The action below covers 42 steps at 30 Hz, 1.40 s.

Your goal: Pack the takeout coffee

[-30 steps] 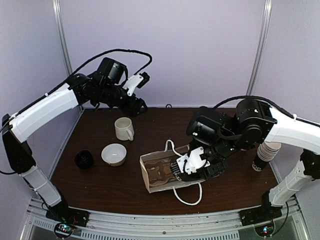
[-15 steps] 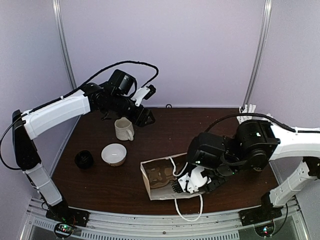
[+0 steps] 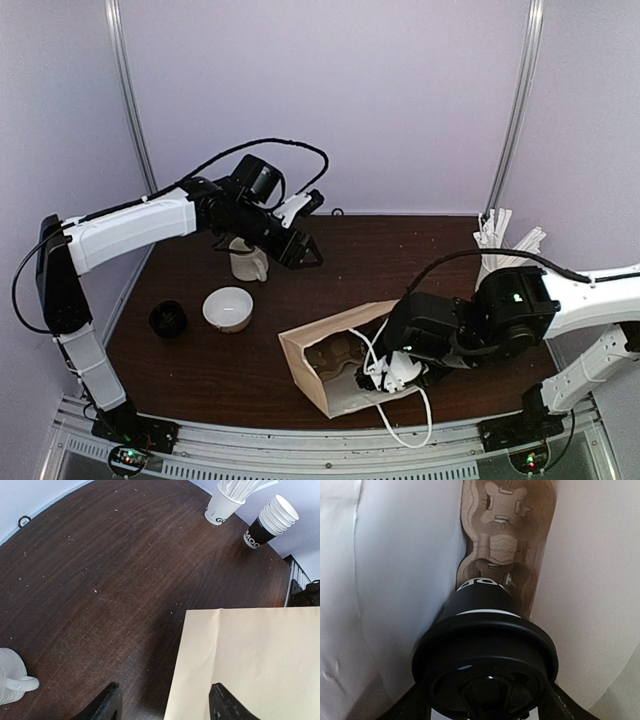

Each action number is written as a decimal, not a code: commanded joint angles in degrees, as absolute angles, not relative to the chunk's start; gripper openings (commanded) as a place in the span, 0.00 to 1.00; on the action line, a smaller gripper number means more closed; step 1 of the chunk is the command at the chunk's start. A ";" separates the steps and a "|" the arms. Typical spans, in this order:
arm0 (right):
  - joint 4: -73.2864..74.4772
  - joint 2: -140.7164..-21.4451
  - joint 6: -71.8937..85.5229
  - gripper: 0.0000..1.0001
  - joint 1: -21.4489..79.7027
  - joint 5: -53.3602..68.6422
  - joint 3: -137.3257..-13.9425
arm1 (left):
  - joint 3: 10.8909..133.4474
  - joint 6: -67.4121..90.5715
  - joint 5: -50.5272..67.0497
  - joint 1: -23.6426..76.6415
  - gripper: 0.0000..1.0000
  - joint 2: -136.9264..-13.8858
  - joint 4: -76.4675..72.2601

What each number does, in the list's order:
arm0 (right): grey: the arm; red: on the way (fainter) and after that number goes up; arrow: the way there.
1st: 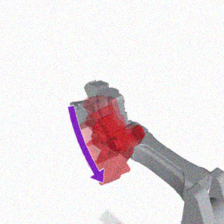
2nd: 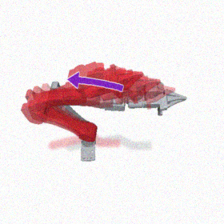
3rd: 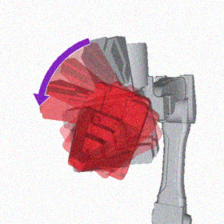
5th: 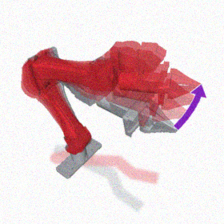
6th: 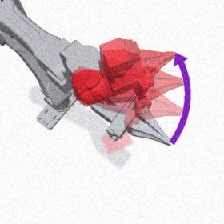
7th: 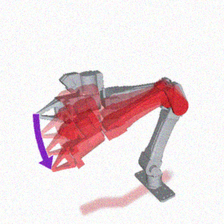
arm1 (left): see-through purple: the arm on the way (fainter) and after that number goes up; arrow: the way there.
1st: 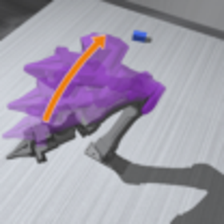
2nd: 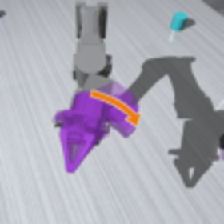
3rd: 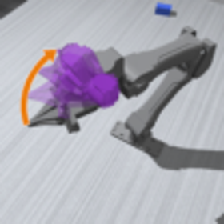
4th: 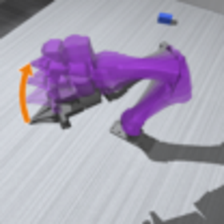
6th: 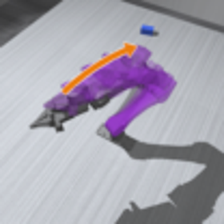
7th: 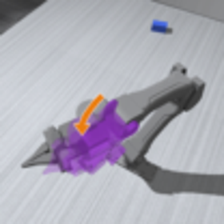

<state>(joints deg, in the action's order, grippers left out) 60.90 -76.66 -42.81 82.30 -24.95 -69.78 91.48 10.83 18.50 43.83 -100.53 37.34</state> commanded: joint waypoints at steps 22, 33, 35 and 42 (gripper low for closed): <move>49.83 -78.93 -45.22 0.69 79.26 -26.09 -66.51 | 89.09 11.81 34.27 49.75 0.58 -104.40 33.08; 53.66 -79.32 -43.12 0.69 80.24 -22.83 -67.08 | 88.50 13.05 31.98 50.89 0.58 -102.72 31.28; 53.30 -79.56 -42.24 0.68 80.25 -24.10 -66.58 | 88.96 13.01 32.11 50.89 0.58 -102.82 31.75; 49.39 -80.85 -42.15 0.68 80.20 -30.20 -65.86 | 88.05 12.59 32.96 50.89 0.58 -103.09 31.70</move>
